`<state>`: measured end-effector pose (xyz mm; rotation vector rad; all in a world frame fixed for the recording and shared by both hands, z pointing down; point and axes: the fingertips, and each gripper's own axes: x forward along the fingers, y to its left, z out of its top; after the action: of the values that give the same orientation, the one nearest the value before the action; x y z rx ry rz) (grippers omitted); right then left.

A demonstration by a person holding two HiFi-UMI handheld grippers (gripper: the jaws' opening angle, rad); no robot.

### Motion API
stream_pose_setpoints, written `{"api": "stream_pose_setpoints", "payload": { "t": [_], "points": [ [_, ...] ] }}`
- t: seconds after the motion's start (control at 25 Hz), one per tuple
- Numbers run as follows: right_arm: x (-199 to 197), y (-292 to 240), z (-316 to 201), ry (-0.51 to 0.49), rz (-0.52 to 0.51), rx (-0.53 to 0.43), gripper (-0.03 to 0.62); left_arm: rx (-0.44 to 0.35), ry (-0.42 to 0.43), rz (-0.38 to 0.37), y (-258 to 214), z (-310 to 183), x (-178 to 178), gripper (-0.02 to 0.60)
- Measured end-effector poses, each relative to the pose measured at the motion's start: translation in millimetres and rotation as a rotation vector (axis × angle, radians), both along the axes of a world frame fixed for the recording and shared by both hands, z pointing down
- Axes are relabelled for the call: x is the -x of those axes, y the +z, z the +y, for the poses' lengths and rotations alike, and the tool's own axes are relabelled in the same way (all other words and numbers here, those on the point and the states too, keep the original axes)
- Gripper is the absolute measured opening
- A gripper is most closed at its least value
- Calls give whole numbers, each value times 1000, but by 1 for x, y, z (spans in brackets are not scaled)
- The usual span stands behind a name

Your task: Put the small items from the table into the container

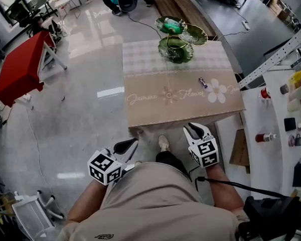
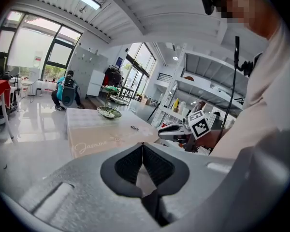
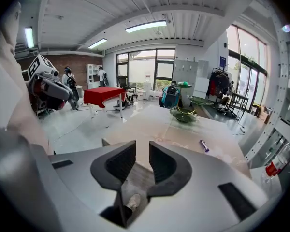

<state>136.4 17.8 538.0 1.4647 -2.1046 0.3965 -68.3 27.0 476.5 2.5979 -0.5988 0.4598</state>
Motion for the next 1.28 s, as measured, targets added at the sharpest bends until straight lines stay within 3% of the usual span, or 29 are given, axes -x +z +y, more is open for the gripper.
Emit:
{"api": "stream_pose_setpoints", "payload": {
  "t": [0.28, 0.52, 0.8, 1.28],
  "points": [
    [-103, 39, -65, 84, 8, 37, 104, -1, -28, -7, -8, -54, -56, 8],
    [-168, 79, -116, 101, 46, 85, 129, -1, -54, -29, -8, -91, -93, 8],
    [-216, 125, -167, 99, 75, 140, 140, -13, -108, -39, -12, -122, -120, 8],
    [-265, 187, -231, 103, 104, 216, 147, -22, -214, -107, -12, -151, -128, 8]
  ]
}}
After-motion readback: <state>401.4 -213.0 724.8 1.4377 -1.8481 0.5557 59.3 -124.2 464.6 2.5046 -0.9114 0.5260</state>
